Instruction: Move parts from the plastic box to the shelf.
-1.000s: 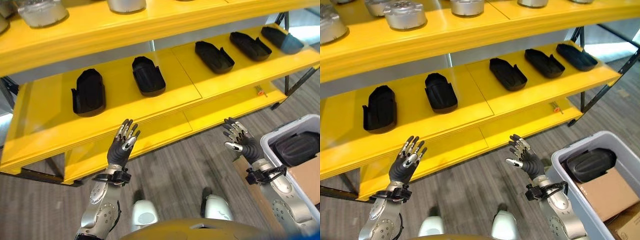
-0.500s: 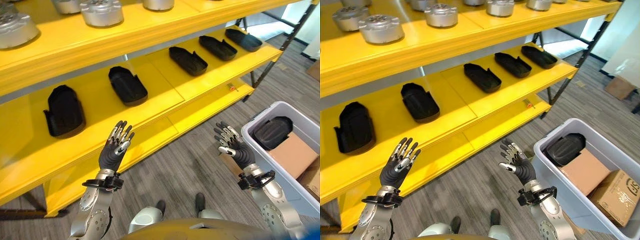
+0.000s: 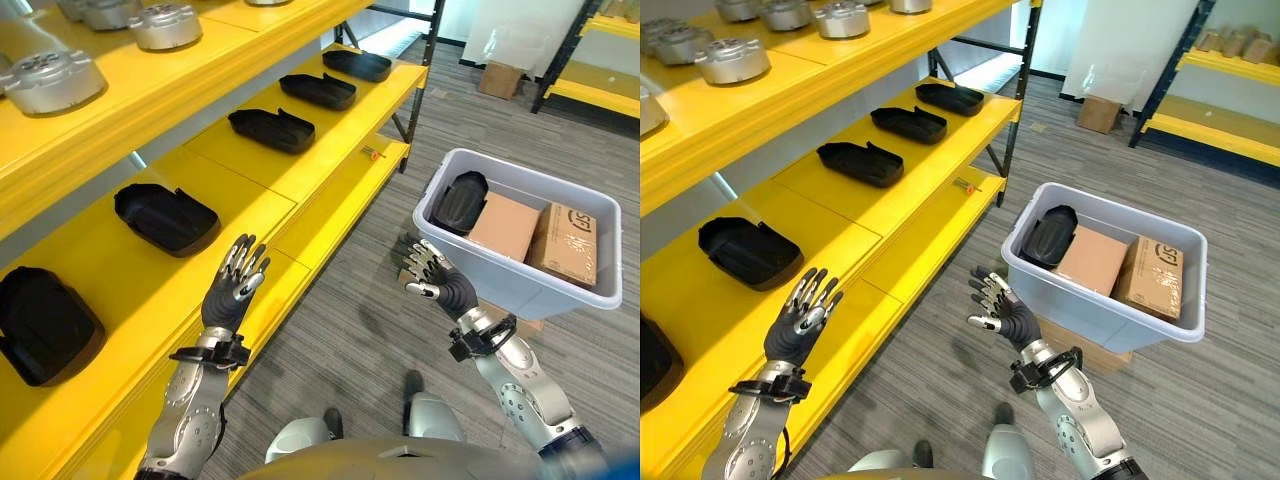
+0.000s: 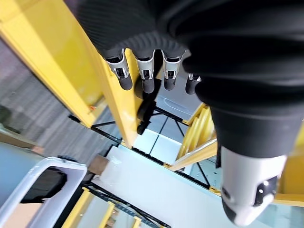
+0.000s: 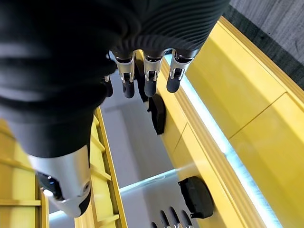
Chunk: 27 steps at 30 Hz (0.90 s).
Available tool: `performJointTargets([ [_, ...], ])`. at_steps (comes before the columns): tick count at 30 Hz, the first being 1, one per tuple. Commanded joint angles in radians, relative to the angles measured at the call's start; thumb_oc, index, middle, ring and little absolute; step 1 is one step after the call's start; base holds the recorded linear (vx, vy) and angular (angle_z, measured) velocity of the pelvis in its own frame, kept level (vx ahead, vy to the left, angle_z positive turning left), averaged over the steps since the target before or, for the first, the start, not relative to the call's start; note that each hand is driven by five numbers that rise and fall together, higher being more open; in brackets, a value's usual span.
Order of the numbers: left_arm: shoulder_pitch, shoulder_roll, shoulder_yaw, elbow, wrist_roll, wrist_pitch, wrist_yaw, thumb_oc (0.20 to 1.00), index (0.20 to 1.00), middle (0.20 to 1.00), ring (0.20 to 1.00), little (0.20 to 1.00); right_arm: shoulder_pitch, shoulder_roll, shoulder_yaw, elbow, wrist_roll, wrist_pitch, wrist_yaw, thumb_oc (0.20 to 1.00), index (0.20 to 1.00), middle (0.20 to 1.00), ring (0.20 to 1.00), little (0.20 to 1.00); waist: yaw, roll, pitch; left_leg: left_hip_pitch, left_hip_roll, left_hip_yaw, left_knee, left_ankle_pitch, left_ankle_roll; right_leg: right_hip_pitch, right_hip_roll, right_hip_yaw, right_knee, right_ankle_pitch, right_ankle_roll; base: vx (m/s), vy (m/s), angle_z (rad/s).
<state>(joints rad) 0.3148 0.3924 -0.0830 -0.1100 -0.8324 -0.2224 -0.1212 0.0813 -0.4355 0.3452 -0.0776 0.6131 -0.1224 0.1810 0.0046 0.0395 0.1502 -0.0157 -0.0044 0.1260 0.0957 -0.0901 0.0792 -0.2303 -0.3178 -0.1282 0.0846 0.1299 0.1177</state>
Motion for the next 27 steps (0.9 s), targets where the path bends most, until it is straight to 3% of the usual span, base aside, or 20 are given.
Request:
performJointTargets([
  [1, 0.015, 0.018, 0.047, -0.119, 0.028, -0.053, 0.0, 1.0, 1.0, 1.0, 1.0, 1.0, -0.072, 0.016, -0.014, -0.02, -0.034, -0.028, -0.013, 1.0, 1.0, 1.0, 1.0, 1.0, -0.007, -0.021, 0.024, 0.126, -0.026, -0.1, -0.084, -0.038, -0.018, 0.011, -0.016, -0.03, -0.082, 0.119, 0.078, 0.14, -0.185, -0.69],
  [2, 0.015, 0.012, 0.048, -0.118, 0.027, -0.048, -0.004, 1.0, 1.0, 1.0, 1.0, 1.0, -0.073, 0.018, -0.015, -0.023, -0.039, -0.025, -0.012, 1.0, 1.0, 1.0, 1.0, 1.0, -0.009, -0.031, 0.022, 0.139, -0.015, -0.096, -0.093, -0.045, -0.031, -0.003, -0.041, -0.034, -0.087, 0.151, 0.093, 0.18, -0.216, -0.41],
  [4, 0.014, 0.007, 0.047, -0.115, 0.028, -0.046, -0.006, 1.0, 1.0, 1.0, 1.0, 1.0, -0.061, 0.018, -0.023, -0.033, -0.038, -0.018, -0.011, 1.0, 1.0, 1.0, 1.0, 1.0, -0.007, -0.04, 0.018, 0.147, -0.015, -0.098, -0.101, -0.05, -0.037, 0.031, -0.044, -0.061, -0.117, 0.147, 0.095, 0.16, -0.179, 0.0],
  [5, -0.005, -0.003, 0.037, -0.103, 0.036, -0.041, -0.01, 1.0, 1.0, 1.0, 1.0, 1.0, -0.053, 0.021, -0.036, -0.032, -0.038, -0.022, -0.011, 1.0, 1.0, 1.0, 1.0, 1.0, -0.003, -0.07, -0.006, 0.163, -0.004, -0.093, -0.121, -0.056, -0.06, 0.051, -0.044, -0.098, -0.121, 0.147, 0.102, 0.25, -0.284, 0.1],
  [6, -0.015, -0.004, 0.029, -0.103, 0.039, -0.04, -0.008, 1.0, 1.0, 1.0, 1.0, 1.0, -0.05, 0.016, -0.042, -0.031, -0.039, -0.023, -0.018, 1.0, 1.0, 1.0, 1.0, 1.0, -0.008, -0.074, -0.014, 0.169, 0.013, -0.099, -0.125, -0.055, -0.07, 0.054, -0.042, -0.105, -0.104, 0.144, 0.102, 0.33, -0.388, 0.18],
  [11, -0.095, 0.006, -0.02, -0.082, 0.03, -0.034, 0.0, 1.0, 1.0, 1.0, 1.0, 1.0, -0.019, -0.002, -0.095, -0.039, -0.02, -0.039, -0.044, 1.0, 1.0, 1.0, 1.0, 1.0, -0.064, -0.057, -0.022, 0.184, 0.156, -0.138, -0.107, -0.044, -0.129, 0.042, 0.017, -0.129, 0.042, -0.007, 0.052, 0.21, -0.302, 0.25],
  [14, -0.116, 0.0, -0.04, -0.06, 0.019, -0.035, 0.003, 1.0, 1.0, 1.0, 1.0, 1.0, 0.015, -0.014, -0.117, -0.044, -0.003, -0.049, -0.051, 1.0, 1.0, 1.0, 1.0, 1.0, -0.096, -0.043, -0.026, 0.16, 0.213, -0.144, -0.072, 0.025, -0.156, 0.026, 0.055, -0.131, 0.085, -0.066, 0.018, 0.19, -0.284, 0.15],
  [15, -0.117, 0.0, -0.044, -0.061, 0.011, -0.035, -0.001, 1.0, 1.0, 1.0, 1.0, 1.0, 0.038, -0.028, -0.127, -0.048, 0.008, -0.053, -0.052, 1.0, 1.0, 1.0, 1.0, 1.0, -0.105, -0.032, -0.025, 0.134, 0.233, -0.153, -0.038, 0.099, -0.166, 0.018, 0.089, -0.114, 0.092, -0.089, -0.008, 0.16, -0.22, 0.05],
  [16, -0.117, 0.0, -0.044, -0.061, 0.011, -0.035, -0.001, 1.0, 1.0, 1.0, 1.0, 1.0, 0.038, -0.028, -0.127, -0.048, 0.008, -0.053, -0.052, 1.0, 1.0, 1.0, 1.0, 1.0, -0.105, -0.032, -0.025, 0.134, 0.233, -0.153, -0.038, 0.099, -0.167, 0.017, 0.089, -0.115, 0.092, -0.089, -0.008, 0.15, -0.188, 0.0],
  [17, -0.114, 0.0, -0.048, -0.059, 0.006, -0.035, -0.003, 1.0, 1.0, 1.0, 1.0, 1.0, 0.046, -0.035, -0.131, -0.048, 0.013, -0.056, -0.048, 1.0, 1.0, 1.0, 1.0, 1.0, -0.107, -0.032, -0.023, 0.125, 0.235, -0.157, -0.012, 0.137, -0.168, 0.015, 0.106, -0.104, 0.089, -0.093, -0.02, 0.13, -0.151, -0.09],
  [19, -0.107, 0.001, -0.049, -0.059, 0.005, -0.032, -0.008, 1.0, 1.0, 1.0, 1.0, 1.0, 0.068, -0.045, -0.145, -0.047, 0.025, -0.058, -0.041, 1.0, 1.0, 1.0, 1.0, 1.0, -0.105, -0.034, -0.022, 0.093, 0.237, -0.169, 0.095, 0.229, -0.17, 0.033, 0.153, -0.083, 0.062, -0.11, -0.055, 0.19, -0.233, -0.29],
  [21, -0.093, 0.008, -0.049, -0.07, 0.001, -0.028, -0.018, 1.0, 1.0, 1.0, 1.0, 1.0, 0.084, -0.059, -0.145, -0.056, 0.034, -0.059, -0.029, 1.0, 1.0, 1.0, 1.0, 1.0, -0.093, -0.056, -0.005, 0.023, 0.223, -0.184, 0.243, 0.267, -0.144, 0.065, 0.181, -0.06, 0.039, -0.125, -0.087, 0.14, -0.189, -0.34],
  [22, -0.093, 0.009, -0.049, -0.07, 0.001, -0.028, -0.018, 1.0, 1.0, 1.0, 1.0, 1.0, 0.084, -0.059, -0.146, -0.056, 0.034, -0.059, -0.029, 1.0, 1.0, 1.0, 1.0, 1.0, -0.094, -0.058, -0.008, 0.018, 0.22, -0.185, 0.243, 0.269, -0.144, 0.063, 0.178, -0.062, 0.036, -0.122, -0.087, 0.12, -0.235, -0.56],
  [23, -0.082, 0.017, -0.053, -0.078, 0.002, -0.025, -0.025, 1.0, 1.0, 1.0, 1.0, 1.0, 0.093, -0.075, -0.152, -0.058, 0.037, -0.059, -0.027, 1.0, 1.0, 1.0, 1.0, 1.0, -0.075, -0.087, 0.019, -0.085, 0.162, -0.218, 0.408, 0.271, -0.122, 0.096, 0.189, -0.042, 0.007, -0.127, -0.107, 0.11, -0.198, -0.61],
  [25, -0.073, 0.017, -0.053, -0.085, -0.002, -0.023, -0.026, 1.0, 1.0, 1.0, 1.0, 1.0, 0.103, -0.077, -0.157, -0.061, 0.042, -0.06, -0.027, 1.0, 1.0, 1.0, 1.0, 1.0, -0.072, -0.099, 0.027, -0.124, 0.16, -0.213, 0.415, 0.249, -0.114, 0.108, 0.184, -0.038, -0.004, -0.127, -0.106, 0.16, -0.118, -0.34],
  [26, -0.066, 0.021, -0.056, -0.082, -0.001, -0.02, -0.026, 1.0, 1.0, 1.0, 1.0, 1.0, 0.103, -0.084, -0.175, -0.052, 0.042, -0.065, -0.037, 1.0, 1.0, 1.0, 1.0, 1.0, -0.048, -0.113, 0.047, -0.208, 0.12, -0.215, 0.339, 0.157, -0.108, 0.148, 0.18, -0.011, -0.042, -0.123, -0.085, 0.22, 0.043, -0.13],
  [27, -0.061, 0.023, -0.054, -0.084, -0.005, -0.02, -0.026, 1.0, 1.0, 1.0, 1.0, 1.0, 0.096, -0.084, -0.177, -0.047, 0.047, -0.069, -0.041, 1.0, 1.0, 1.0, 1.0, 1.0, -0.045, -0.117, 0.047, -0.219, 0.13, -0.216, 0.274, 0.157, -0.115, 0.154, 0.177, 0.0, -0.055, -0.122, -0.073, 0.3, 0.112, -0.05],
])
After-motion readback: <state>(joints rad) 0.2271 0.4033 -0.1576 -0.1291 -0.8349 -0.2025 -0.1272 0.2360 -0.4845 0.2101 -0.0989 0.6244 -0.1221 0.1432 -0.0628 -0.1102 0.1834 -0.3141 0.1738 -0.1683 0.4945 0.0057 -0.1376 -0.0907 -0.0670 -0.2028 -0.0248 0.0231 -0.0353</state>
